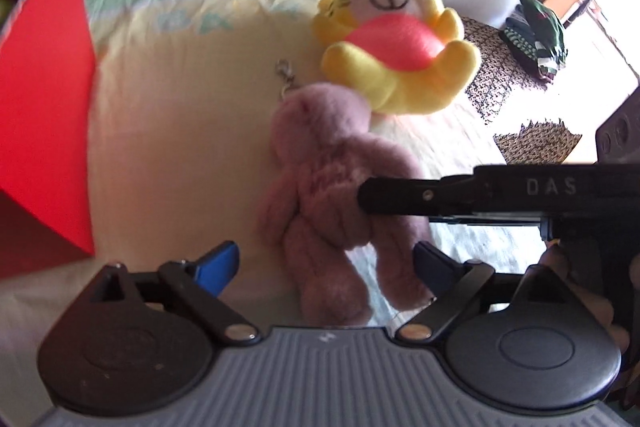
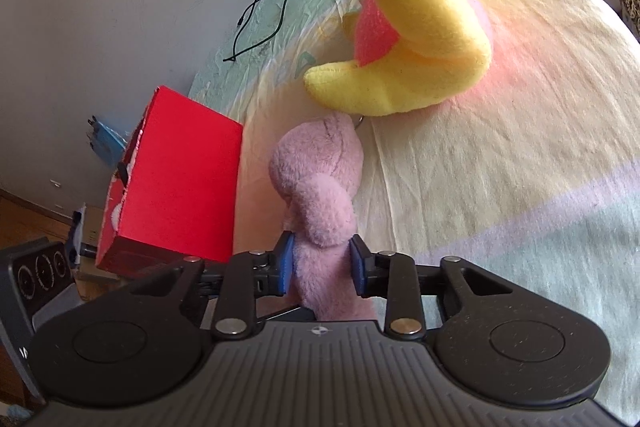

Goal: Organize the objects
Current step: 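Hold the pink teddy in the right gripper above the bed, then carry the pink teddy into the red box and release it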

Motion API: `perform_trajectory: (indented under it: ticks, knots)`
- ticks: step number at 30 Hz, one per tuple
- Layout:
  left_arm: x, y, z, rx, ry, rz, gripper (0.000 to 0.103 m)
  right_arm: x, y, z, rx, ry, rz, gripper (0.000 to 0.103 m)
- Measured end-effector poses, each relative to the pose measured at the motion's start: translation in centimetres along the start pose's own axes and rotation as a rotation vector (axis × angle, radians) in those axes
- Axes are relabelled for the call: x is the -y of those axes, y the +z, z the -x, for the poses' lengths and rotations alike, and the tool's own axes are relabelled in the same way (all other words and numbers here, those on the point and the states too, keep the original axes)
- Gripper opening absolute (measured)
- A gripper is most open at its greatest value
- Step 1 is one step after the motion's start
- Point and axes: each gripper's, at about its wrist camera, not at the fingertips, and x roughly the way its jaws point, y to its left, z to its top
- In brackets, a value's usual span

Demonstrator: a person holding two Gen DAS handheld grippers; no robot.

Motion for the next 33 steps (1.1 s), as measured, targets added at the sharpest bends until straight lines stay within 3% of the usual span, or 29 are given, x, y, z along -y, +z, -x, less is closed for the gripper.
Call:
perform_trajectory:
  ticks: [5,11,16,33]
  knots:
    - [-0.6,0.1,-1.5,-0.03,-0.037,0.069,0.094,0.7,0.3,-0.4,-0.008,0.007,-0.046,0.041]
    - [0.3,0.5,-1.0,-0.018,-0.06,0.047,0.081,1.1,0.3,-0.1,-0.022,0.037,-0.079,0.031]
    - [1.2,0.9,-0.5,-0.009,-0.055,0.026,0.077,0.0,-0.1,0.8,-0.011,0.051,-0.04,0.028]
    - [3.6,2.3,7.2,0.136,-0.006,-0.068,0.075,-4.9,0.5,4.7,0.107,0.17,0.052,0.028]
